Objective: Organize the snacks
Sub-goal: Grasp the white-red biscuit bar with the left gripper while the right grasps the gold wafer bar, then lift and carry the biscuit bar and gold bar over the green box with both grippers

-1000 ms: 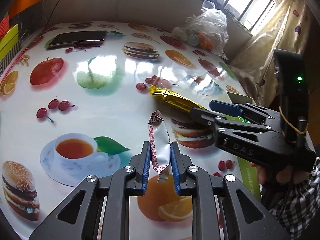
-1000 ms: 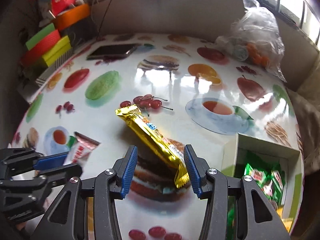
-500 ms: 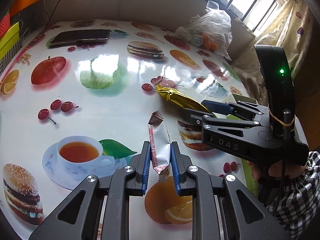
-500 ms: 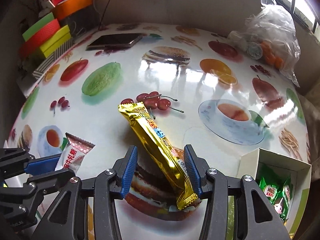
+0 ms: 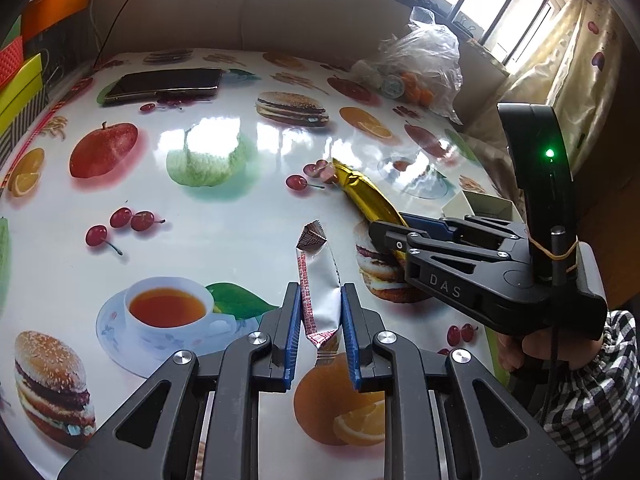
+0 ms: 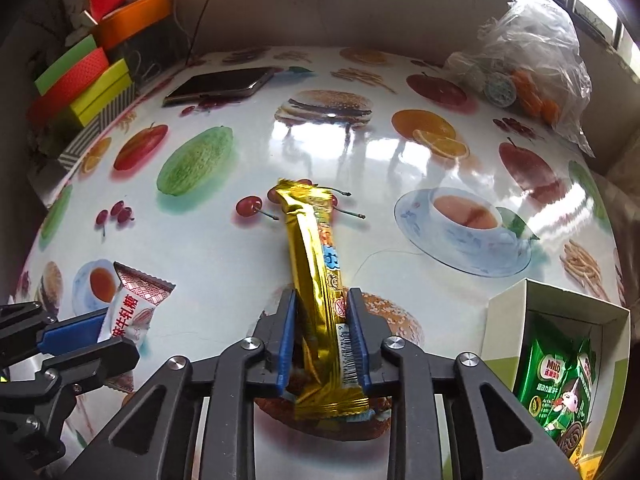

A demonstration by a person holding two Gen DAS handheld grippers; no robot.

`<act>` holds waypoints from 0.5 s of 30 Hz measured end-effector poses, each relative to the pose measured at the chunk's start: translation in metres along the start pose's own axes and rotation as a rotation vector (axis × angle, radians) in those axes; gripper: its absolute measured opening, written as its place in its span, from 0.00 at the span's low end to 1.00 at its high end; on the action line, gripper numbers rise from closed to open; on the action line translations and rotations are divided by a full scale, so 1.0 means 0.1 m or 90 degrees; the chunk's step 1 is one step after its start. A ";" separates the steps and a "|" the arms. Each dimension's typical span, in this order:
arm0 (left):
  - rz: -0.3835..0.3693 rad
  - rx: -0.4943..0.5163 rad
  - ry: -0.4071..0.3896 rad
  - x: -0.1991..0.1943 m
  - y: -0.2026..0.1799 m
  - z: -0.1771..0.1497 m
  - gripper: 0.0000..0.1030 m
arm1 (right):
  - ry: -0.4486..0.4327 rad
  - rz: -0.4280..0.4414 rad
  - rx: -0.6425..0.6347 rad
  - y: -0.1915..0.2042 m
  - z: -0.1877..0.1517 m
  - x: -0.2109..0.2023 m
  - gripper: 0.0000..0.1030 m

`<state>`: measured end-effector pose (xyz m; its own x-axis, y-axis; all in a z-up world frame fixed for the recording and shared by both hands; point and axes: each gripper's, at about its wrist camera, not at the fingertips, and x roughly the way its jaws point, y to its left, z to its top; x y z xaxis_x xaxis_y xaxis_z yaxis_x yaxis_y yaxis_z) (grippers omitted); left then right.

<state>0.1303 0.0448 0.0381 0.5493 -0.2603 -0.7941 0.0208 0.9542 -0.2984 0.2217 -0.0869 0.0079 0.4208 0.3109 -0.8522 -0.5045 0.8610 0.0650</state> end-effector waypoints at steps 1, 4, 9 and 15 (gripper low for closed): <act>0.000 0.001 -0.001 0.00 0.00 0.00 0.20 | 0.001 0.001 0.001 0.00 -0.01 0.00 0.21; 0.000 0.000 -0.001 -0.01 -0.01 -0.01 0.20 | 0.000 0.005 0.010 0.00 -0.02 -0.02 0.21; 0.002 0.004 -0.006 -0.03 -0.02 -0.01 0.20 | -0.009 0.008 0.027 -0.02 -0.06 -0.08 0.21; 0.006 0.007 -0.011 -0.07 -0.04 -0.02 0.20 | -0.017 0.015 0.041 -0.02 -0.12 -0.16 0.21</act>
<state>0.1247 0.0426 0.0435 0.5636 -0.2487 -0.7877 0.0249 0.9583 -0.2848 0.2067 -0.0984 0.0155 0.4299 0.3409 -0.8360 -0.4646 0.8775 0.1190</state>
